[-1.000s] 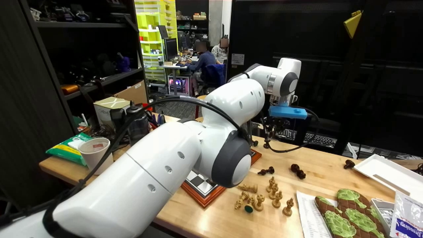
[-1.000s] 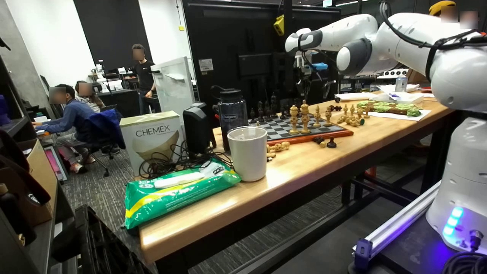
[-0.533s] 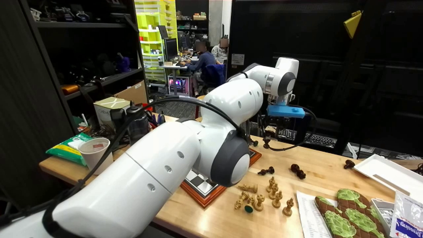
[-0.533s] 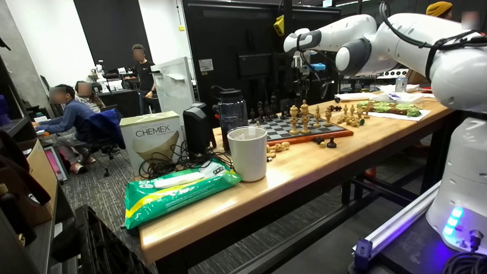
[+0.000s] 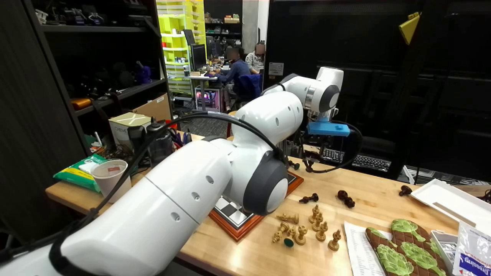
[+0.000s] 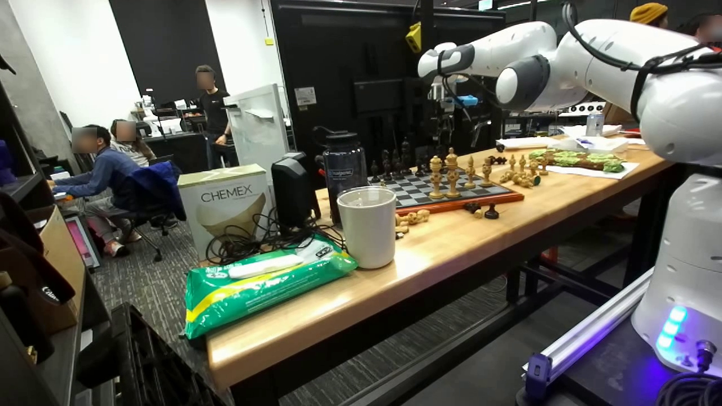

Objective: Put the dark brown chess piece on the board

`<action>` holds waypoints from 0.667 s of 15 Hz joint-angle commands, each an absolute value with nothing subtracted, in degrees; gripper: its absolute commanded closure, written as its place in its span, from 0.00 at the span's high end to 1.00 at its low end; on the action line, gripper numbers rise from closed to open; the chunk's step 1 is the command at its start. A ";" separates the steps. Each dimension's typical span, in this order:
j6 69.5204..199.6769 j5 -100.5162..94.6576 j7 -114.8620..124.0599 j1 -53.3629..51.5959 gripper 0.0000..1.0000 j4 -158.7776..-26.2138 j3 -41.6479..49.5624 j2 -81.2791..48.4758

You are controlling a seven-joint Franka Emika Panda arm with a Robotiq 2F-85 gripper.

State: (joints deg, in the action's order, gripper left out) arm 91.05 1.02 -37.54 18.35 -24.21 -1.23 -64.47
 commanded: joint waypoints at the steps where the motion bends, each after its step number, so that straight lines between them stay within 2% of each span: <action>1: 91.77 1.76 -38.89 19.05 1.00 -25.32 -1.97 -64.12; 3: 92.02 1.76 -39.09 19.27 1.00 -25.58 -2.04 -64.36; 4: 89.11 1.81 -39.14 19.15 1.00 -19.02 -1.89 -68.10; 5: 88.85 1.79 -39.17 19.17 1.00 -18.90 -1.88 -68.29; 6: 91.65 1.67 -39.33 19.39 1.00 -25.36 -2.02 -64.85; 8: 91.84 1.62 -39.55 19.39 1.00 -25.53 -2.01 -65.06; 9: 91.93 1.54 -39.72 19.36 0.75 -25.67 -1.96 -65.11; 10: 88.86 1.60 -39.80 19.13 0.74 -18.91 -1.78 -68.90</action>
State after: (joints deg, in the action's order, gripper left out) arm 91.48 1.04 -38.57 18.93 -24.35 -1.39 -66.04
